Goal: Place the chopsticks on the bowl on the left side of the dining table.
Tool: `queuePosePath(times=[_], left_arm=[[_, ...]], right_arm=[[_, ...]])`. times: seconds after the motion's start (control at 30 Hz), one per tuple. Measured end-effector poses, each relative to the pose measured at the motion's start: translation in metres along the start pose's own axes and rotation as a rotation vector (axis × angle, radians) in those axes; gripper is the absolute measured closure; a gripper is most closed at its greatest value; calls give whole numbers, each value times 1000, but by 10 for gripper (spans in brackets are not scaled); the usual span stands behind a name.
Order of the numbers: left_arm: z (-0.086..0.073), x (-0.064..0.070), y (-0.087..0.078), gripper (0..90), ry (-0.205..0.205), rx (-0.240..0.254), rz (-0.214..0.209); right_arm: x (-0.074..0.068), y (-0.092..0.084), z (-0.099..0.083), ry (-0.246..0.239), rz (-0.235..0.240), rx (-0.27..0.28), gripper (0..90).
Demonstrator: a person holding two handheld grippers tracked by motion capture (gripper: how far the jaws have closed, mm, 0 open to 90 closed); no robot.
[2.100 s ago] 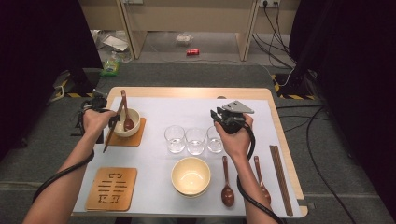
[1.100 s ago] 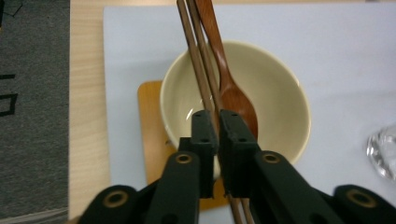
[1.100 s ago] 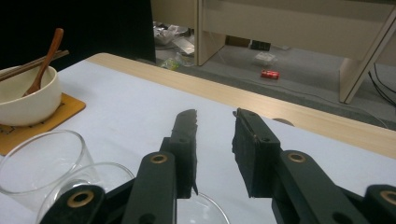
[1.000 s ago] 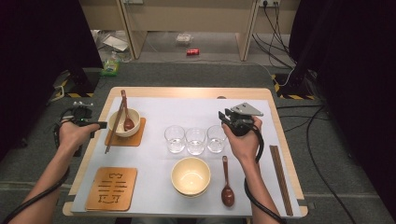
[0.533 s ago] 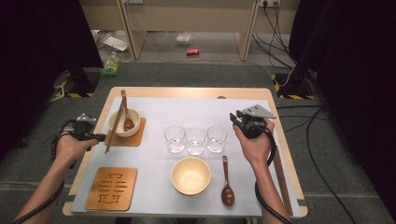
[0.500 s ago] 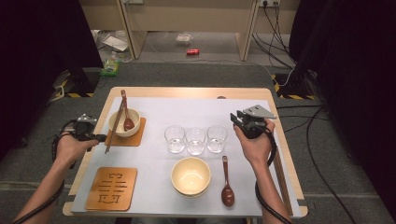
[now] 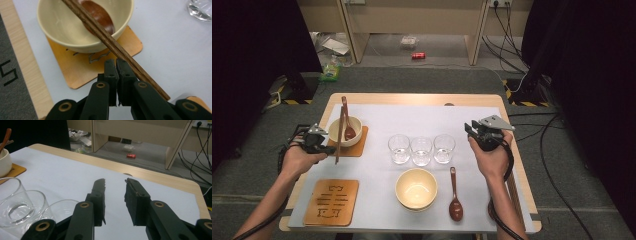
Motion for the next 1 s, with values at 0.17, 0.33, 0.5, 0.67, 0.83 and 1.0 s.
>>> queuePosePath(times=[0.17,0.33,0.5,0.67,0.83,1.0], left_arm=[[8,10,5,863,19,1,-15],[16,18,12,861,30,-6,-26],[23,24,19,860,32,-8,-37],[30,32,25,867,32,-6,-46],[38,36,31,893,8,2,-59],[43,37,29,898,-1,4,-76]], right_arm=[[3,-2,-1,2,-5,-2,690],[6,-5,-3,4,-12,-4,691],[8,-7,-2,6,-16,0,690],[10,-9,-4,8,-21,-3,690],[12,-10,-6,10,-24,-4,690],[13,-12,-5,12,-25,0,690]])
Point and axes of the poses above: each handheld gripper's, and its own axes: y roughly forward along the jaws, z roughly out of its top, x roughly to its right, the point moved 4 cm from there along y, roughly forward along the jaws, and after that the axes turned 8 degrees about x, right-handed, at the moved point
